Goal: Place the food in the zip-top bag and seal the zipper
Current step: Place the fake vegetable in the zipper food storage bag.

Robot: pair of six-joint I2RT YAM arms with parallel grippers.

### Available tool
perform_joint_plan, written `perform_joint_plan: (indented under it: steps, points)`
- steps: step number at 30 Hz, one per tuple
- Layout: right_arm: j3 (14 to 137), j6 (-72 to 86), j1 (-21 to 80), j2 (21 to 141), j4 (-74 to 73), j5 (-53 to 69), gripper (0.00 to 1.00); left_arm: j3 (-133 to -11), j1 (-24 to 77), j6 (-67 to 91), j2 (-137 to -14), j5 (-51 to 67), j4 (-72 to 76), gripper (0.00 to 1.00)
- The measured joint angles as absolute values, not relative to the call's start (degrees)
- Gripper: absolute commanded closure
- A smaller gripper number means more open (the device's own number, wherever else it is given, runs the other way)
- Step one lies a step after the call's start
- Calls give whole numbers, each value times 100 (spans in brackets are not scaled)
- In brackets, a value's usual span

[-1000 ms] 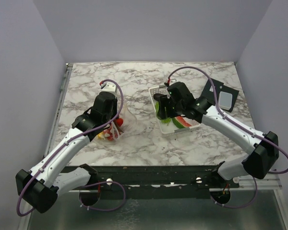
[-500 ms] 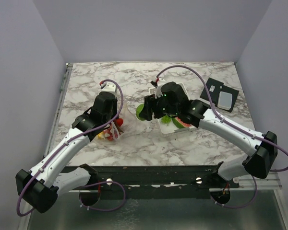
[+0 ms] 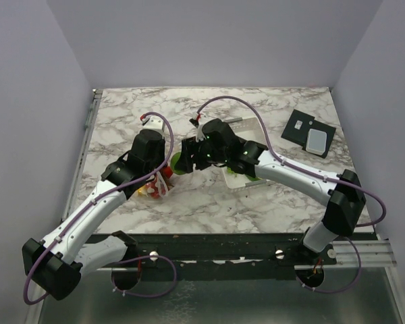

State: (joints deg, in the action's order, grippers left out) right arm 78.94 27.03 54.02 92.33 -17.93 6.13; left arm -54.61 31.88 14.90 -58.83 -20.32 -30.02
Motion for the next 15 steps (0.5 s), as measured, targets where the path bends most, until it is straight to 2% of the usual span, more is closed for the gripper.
perform_joint_plan:
  steps: [8, 15]
  points:
    - [8058, 3020, 5435, 9703, -1594, 635, 52, -5461, 3188, 1490, -5883, -2023, -3004, 100]
    - [8342, 3288, 5443, 10123, -1452, 637, 43, -5459, 3188, 1490, -5883, -2012, -3002, 100]
